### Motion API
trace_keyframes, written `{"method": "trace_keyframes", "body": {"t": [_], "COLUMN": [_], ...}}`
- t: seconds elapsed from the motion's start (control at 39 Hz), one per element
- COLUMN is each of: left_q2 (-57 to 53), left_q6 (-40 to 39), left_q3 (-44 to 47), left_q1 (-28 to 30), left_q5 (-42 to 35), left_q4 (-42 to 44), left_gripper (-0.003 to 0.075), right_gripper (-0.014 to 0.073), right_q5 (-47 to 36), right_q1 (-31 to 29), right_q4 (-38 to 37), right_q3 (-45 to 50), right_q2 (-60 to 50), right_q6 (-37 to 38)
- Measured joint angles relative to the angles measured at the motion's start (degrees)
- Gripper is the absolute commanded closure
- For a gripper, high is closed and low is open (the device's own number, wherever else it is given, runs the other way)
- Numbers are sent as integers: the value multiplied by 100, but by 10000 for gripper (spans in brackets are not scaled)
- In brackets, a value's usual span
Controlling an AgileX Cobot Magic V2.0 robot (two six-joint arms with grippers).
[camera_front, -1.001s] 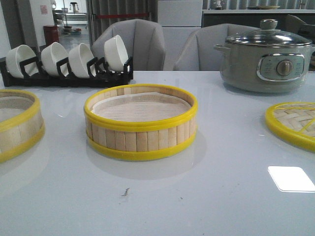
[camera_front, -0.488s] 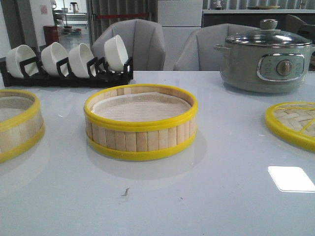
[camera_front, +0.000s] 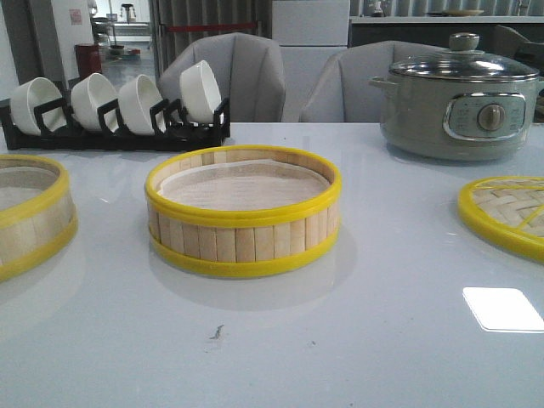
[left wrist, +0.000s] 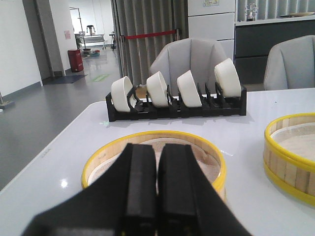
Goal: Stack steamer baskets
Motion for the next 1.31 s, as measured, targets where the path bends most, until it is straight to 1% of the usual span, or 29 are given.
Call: {"method": "trace_keyframes", "body": {"t": [0.95,1.08,1.21,1.31], "left_q2": [0,0,521,1443], "left_q6": [0,-9,-9,-9], "left_q3": [0,-13,-314,-1051], "left_q1": [0,-26,-201,-260], "left_q5": [0,10,131,241], "left_q4": [0,-281,-483,-427], "left_gripper": [631,631,631,631], "right_gripper": [528,528,528,528], "right_q5": [0,0,0,0], "right_q1": [0,0,0,0], "right_q4": [0,0,0,0], "right_q3": [0,0,0,0], "right_q2": [0,0,0,0], "right_q6": [0,0,0,0]}}
